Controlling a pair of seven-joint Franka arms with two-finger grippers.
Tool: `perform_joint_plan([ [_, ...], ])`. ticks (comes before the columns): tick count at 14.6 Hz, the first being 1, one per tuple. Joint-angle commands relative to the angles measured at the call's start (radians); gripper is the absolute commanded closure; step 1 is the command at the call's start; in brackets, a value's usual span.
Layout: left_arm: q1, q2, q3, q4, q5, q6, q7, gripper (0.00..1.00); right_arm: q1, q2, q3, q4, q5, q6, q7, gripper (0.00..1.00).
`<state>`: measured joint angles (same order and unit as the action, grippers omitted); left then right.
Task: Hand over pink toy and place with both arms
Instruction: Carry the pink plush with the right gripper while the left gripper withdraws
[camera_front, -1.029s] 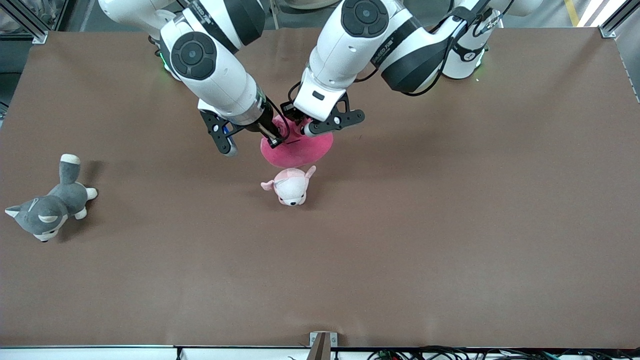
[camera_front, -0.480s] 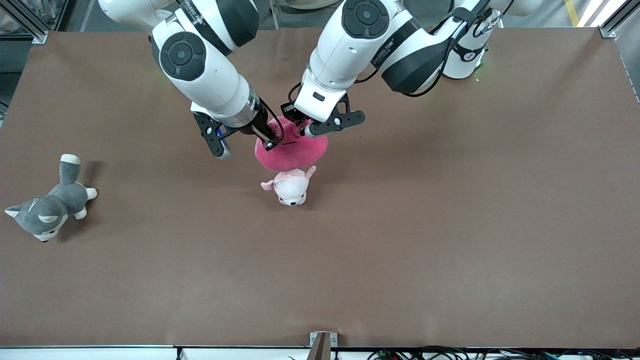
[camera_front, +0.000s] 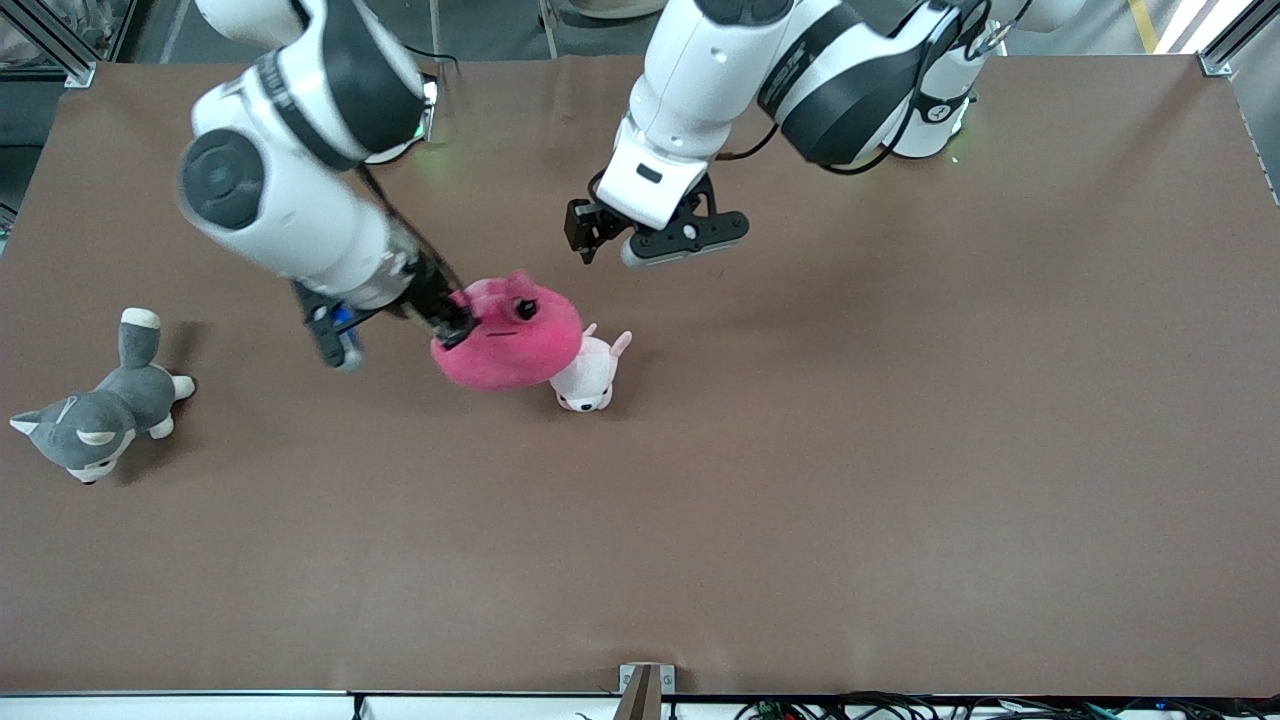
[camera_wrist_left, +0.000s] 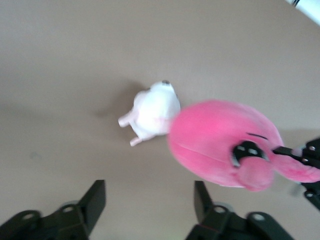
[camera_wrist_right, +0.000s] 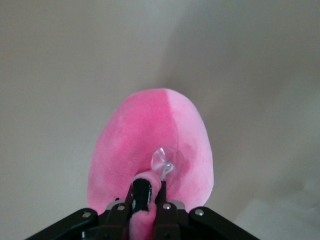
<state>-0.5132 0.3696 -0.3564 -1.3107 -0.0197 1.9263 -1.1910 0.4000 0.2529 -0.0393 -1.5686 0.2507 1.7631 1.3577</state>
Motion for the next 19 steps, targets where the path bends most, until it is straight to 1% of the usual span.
perform_joint_plan([
  [1, 0.067, -0.086, 0.002, -0.015, 0.046, -0.117, 0.094, 0.0, -0.123, -0.015, 0.015, -0.076, -0.004, 0.013, -0.159, 1.0],
  [3, 0.139, -0.145, 0.002, -0.016, 0.044, -0.229, 0.232, 0.0, -0.211, -0.011, 0.015, -0.123, -0.004, 0.027, -0.282, 1.0],
  [5, 0.227, -0.207, 0.002, -0.018, 0.035, -0.369, 0.391, 0.0, -0.262, 0.0, 0.013, -0.166, -0.007, 0.041, -0.327, 0.99],
  [7, 0.324, -0.259, 0.0, -0.027, 0.027, -0.464, 0.535, 0.0, -0.303, 0.002, 0.013, -0.233, -0.01, 0.079, -0.397, 0.98],
  [9, 0.419, -0.32, 0.0, -0.07, 0.026, -0.492, 0.643, 0.0, -0.335, 0.003, 0.015, -0.295, -0.01, 0.145, -0.42, 0.96],
  [12, 0.553, -0.392, 0.0, -0.157, 0.023, -0.492, 0.825, 0.0, -0.34, 0.017, 0.015, -0.37, -0.01, 0.226, -0.422, 0.87],
  [13, 0.594, -0.394, 0.0, -0.165, 0.012, -0.492, 0.881, 0.0, -0.339, 0.02, 0.015, -0.378, -0.01, 0.243, -0.423, 0.81],
  [14, 0.642, -0.394, 0.0, -0.167, -0.006, -0.492, 0.939, 0.0, -0.34, 0.031, 0.013, -0.377, -0.011, 0.245, -0.425, 0.58],
  [15, 0.68, -0.393, 0.0, -0.17, -0.011, -0.492, 0.985, 0.0, -0.342, 0.035, 0.013, -0.375, -0.011, 0.248, -0.436, 0.26],
  [16, 0.706, -0.393, 0.0, -0.182, -0.011, -0.49, 1.028, 0.0, -0.343, 0.036, 0.013, -0.37, -0.014, 0.248, -0.475, 0.0],
  [18, 0.745, -0.4, 0.002, -0.203, -0.011, -0.486, 1.082, 0.0, -0.348, 0.031, 0.013, -0.344, -0.014, 0.242, -0.581, 0.0],
  [19, 0.755, -0.405, 0.002, -0.216, -0.011, -0.471, 1.094, 0.0, -0.349, 0.028, 0.013, -0.317, -0.017, 0.234, -0.679, 0.0],
])
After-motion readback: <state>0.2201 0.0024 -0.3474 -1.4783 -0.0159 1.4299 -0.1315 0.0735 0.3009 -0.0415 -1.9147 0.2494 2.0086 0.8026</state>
